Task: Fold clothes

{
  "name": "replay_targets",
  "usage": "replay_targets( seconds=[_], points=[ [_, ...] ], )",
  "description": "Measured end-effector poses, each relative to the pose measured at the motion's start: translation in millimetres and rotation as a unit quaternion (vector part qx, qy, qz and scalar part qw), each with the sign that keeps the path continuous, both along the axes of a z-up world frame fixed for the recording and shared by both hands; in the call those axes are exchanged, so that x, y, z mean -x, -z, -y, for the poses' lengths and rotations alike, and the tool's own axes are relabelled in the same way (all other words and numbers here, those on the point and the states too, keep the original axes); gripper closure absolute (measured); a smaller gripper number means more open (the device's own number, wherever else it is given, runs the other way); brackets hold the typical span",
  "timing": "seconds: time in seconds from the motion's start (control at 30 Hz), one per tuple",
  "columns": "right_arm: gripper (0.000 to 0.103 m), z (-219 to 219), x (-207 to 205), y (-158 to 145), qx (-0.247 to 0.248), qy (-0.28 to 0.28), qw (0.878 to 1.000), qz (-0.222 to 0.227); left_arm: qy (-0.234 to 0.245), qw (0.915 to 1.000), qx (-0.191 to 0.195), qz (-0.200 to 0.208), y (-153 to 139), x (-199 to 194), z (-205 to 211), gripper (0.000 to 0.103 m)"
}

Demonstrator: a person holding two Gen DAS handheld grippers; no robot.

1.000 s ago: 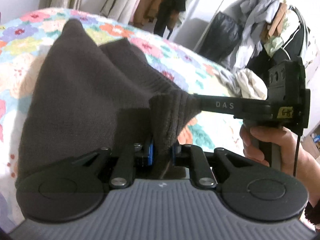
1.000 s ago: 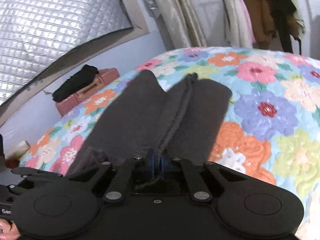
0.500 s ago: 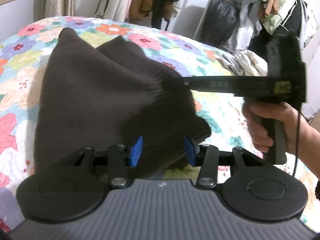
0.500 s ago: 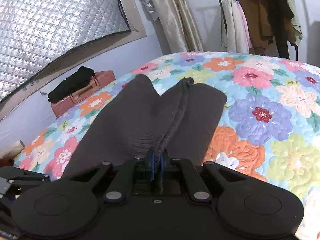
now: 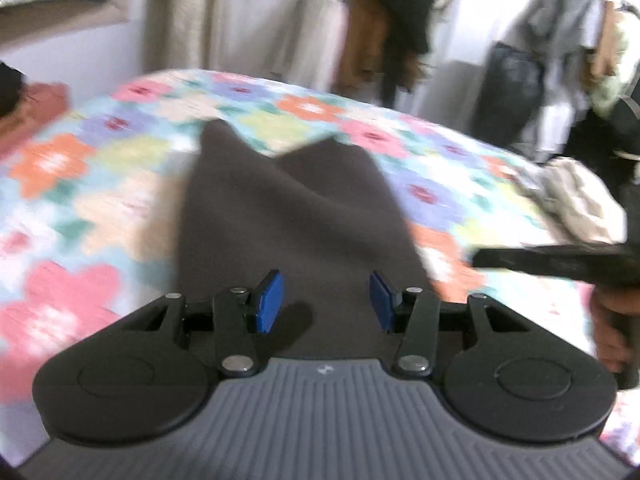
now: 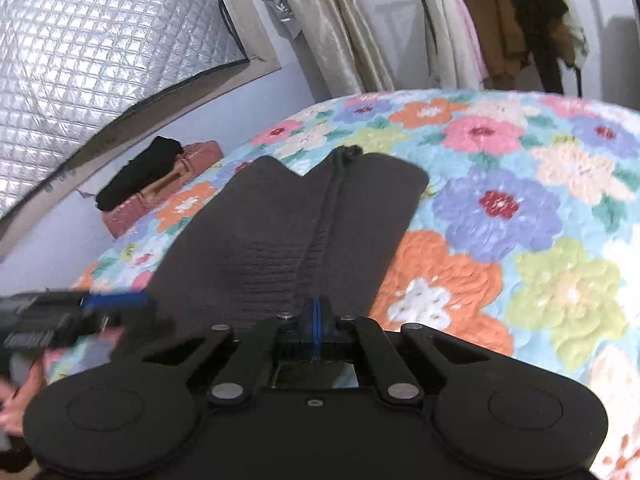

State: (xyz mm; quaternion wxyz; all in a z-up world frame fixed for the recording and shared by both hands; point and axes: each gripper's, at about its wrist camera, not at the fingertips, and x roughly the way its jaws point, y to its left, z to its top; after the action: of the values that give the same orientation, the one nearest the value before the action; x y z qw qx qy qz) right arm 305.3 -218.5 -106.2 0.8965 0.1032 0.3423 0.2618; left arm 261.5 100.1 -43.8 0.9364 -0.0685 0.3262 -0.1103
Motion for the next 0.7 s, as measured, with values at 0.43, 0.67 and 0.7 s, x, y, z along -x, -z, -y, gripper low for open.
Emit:
replay_targets(
  seconds=[0.43, 0.67, 0.7],
  points=[
    [0.062, -37.5, -104.8, -26.5, 0.066, -0.097, 0.99, -0.073, -0.061, 0.9926, -0.008, -0.105, 15.6, -112.1, -35.2, 0.047],
    [0.046, -59.0, -155.4, -8.8, 0.07, -0.118, 0.985, -0.104, -0.055, 0.9928, -0.006, -0.106, 31.3, -121.9, -41.4, 0.046],
    [0.045, -64.2, -161.0, -6.5, 0.079, -0.119, 0.985, -0.101, -0.051, 0.9929, -0.004, -0.107, 32.9, -122.6, -42.0, 0.046]
  ],
)
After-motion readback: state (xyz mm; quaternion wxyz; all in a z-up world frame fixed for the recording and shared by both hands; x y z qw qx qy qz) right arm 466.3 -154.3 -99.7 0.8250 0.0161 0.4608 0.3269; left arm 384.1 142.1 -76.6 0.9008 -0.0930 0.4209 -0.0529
